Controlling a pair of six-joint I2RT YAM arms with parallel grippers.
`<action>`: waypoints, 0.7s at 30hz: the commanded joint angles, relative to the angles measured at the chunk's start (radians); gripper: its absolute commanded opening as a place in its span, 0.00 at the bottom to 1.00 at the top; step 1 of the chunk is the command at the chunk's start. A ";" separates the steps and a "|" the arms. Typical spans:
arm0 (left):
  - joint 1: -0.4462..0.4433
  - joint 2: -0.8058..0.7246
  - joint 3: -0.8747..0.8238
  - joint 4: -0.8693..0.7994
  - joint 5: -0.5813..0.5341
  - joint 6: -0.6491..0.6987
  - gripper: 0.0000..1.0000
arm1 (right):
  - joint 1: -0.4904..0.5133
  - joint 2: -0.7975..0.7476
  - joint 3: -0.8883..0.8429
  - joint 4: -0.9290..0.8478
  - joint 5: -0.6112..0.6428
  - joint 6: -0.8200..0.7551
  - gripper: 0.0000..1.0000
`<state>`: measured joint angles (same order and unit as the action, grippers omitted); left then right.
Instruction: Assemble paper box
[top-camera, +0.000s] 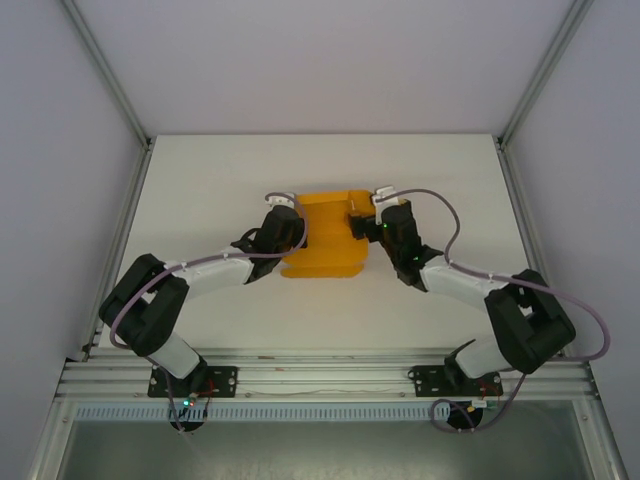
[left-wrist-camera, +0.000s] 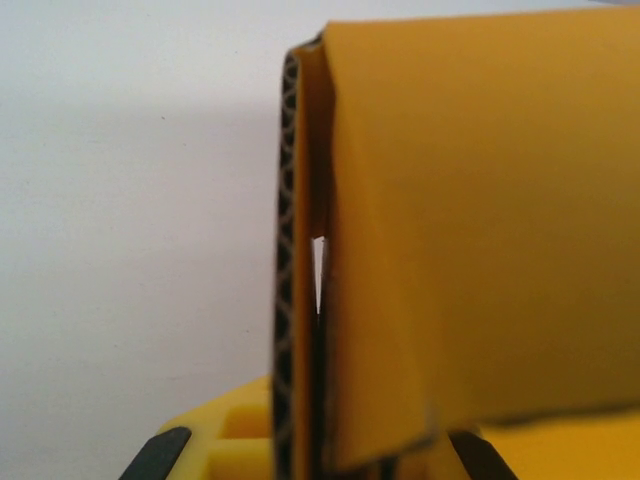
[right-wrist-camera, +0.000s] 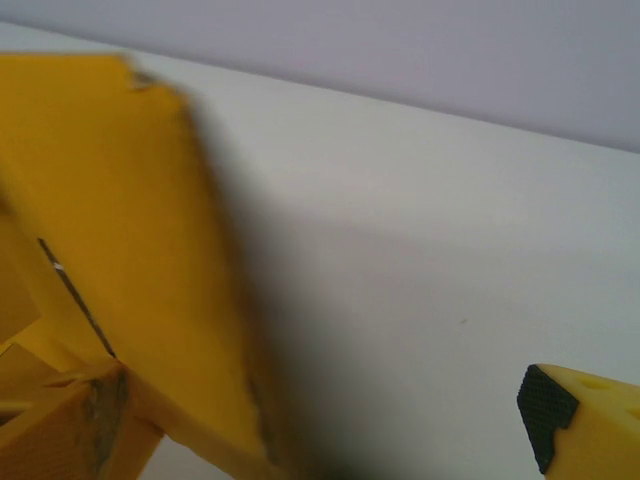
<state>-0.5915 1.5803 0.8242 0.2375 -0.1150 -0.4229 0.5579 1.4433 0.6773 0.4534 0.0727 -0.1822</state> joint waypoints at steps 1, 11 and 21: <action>-0.014 -0.019 0.010 0.022 0.010 -0.022 0.00 | 0.022 0.013 0.016 0.055 -0.089 0.018 1.00; -0.014 -0.034 0.000 -0.003 -0.025 0.006 0.00 | 0.005 -0.283 -0.118 -0.140 0.085 0.069 1.00; -0.013 -0.014 0.017 0.003 0.017 0.023 0.00 | -0.293 -0.648 -0.183 -0.386 -0.007 0.276 1.00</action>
<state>-0.5961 1.5784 0.8242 0.2272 -0.1108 -0.4179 0.3275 0.8047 0.4744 0.1909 0.1299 -0.0029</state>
